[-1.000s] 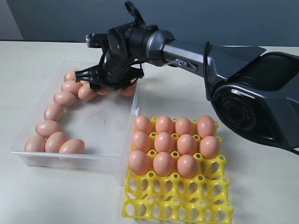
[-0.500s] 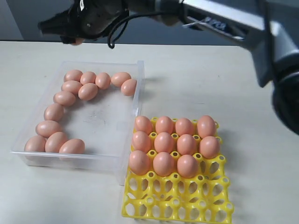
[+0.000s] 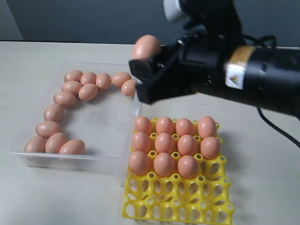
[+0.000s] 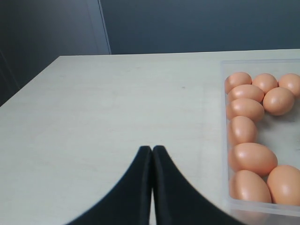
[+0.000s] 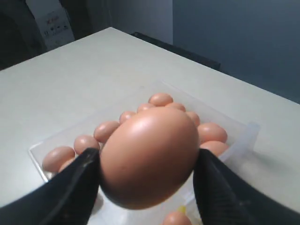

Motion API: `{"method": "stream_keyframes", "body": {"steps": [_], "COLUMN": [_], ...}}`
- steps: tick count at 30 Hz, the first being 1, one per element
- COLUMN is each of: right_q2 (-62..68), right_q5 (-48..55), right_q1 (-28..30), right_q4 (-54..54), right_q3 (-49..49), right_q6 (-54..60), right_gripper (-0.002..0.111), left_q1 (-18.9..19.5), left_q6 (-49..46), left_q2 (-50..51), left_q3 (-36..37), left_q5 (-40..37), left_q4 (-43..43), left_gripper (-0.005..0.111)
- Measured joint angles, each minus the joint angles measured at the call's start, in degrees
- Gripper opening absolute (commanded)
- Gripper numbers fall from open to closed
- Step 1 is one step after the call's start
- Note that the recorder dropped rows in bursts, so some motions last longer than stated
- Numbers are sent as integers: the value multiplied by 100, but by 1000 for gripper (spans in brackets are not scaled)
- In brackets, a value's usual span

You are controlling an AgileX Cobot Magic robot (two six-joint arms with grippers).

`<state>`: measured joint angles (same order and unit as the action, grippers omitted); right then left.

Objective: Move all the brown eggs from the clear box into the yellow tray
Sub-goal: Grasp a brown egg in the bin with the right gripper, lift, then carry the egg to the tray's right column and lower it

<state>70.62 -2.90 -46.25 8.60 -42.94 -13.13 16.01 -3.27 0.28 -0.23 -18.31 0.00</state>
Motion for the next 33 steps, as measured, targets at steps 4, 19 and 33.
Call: {"method": "stream_keyframes", "body": {"steps": [4,19,33], "right_q2": [-1234,-1656,-219], "right_q5": [-35,-746,-2377], "right_q1": [0,722,827], "right_q4": [24,-1354,-1655], "right_q3": [1208,3198,3943], "right_q6": [558,719,1412], "right_gripper": [0,-1,-1], "left_q1": [0,0,0], "left_q6": [0,0,0], "left_q2": [0,0,0], "left_q3": [0,0,0], "left_q5": [0,0,0], "left_q4": [0,0,0], "left_gripper": [0,0,0]}}
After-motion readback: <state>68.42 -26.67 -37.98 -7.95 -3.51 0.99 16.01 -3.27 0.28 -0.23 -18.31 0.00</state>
